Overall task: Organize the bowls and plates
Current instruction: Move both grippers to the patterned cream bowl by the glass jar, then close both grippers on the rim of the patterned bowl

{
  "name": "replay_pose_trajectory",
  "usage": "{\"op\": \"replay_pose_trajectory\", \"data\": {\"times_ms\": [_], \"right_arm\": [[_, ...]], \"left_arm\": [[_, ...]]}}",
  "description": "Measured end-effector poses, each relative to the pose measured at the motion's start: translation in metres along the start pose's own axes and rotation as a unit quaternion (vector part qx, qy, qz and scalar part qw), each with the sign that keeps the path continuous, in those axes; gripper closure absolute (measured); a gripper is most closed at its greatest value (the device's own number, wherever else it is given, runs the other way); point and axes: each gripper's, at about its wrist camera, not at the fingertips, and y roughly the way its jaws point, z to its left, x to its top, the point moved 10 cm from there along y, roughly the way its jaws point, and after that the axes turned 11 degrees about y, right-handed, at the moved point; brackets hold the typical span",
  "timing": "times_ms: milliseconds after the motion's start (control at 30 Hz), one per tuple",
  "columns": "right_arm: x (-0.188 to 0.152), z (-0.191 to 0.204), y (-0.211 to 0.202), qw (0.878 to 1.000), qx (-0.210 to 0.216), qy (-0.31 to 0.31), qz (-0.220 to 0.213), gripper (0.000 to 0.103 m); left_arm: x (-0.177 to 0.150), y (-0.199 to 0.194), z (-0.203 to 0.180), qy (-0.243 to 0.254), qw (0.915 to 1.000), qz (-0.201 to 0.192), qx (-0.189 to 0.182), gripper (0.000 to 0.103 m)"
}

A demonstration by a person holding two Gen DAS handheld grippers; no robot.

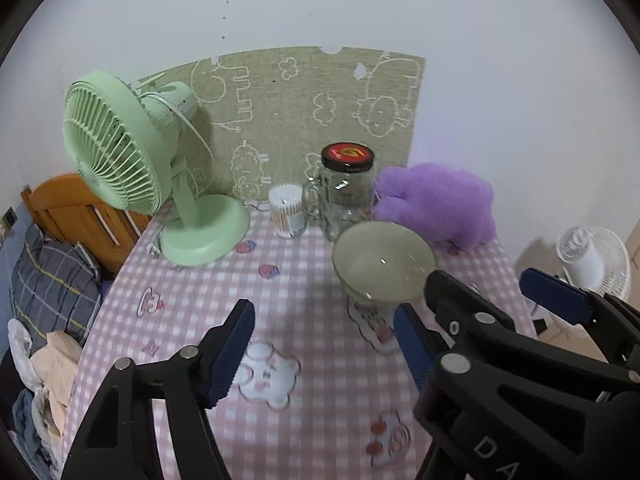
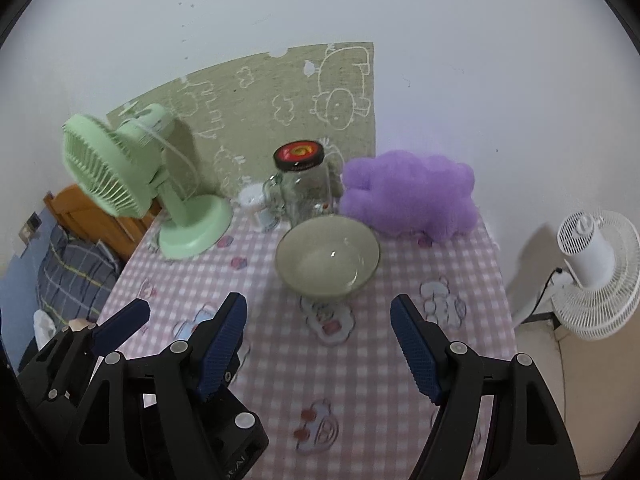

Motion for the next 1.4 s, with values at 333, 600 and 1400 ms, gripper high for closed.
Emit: {"op": "replay_pose_trajectory", "data": {"times_ms": [333,600,1400], "right_arm": [[0.037,-0.023,0.056,0.999,-0.021,0.029,-0.003,0.026],[0.048,-0.04,0.106,0.999,-0.031,0.035,0.009,0.037],[0.029,-0.065,0.179,0.995,-0.065,0.051,0.055,0.081]], "left_arm": [[0.032,0.063,-0.008,0.033,0.9994,0.006,-0.001,0.033],[0.037,0.111,-0.009,0.032,0.9992,0.025,-0.002,0.042],[0.016,0.175,-0.015,0.032,0.9969,0.072,0.004,0.082]]}}
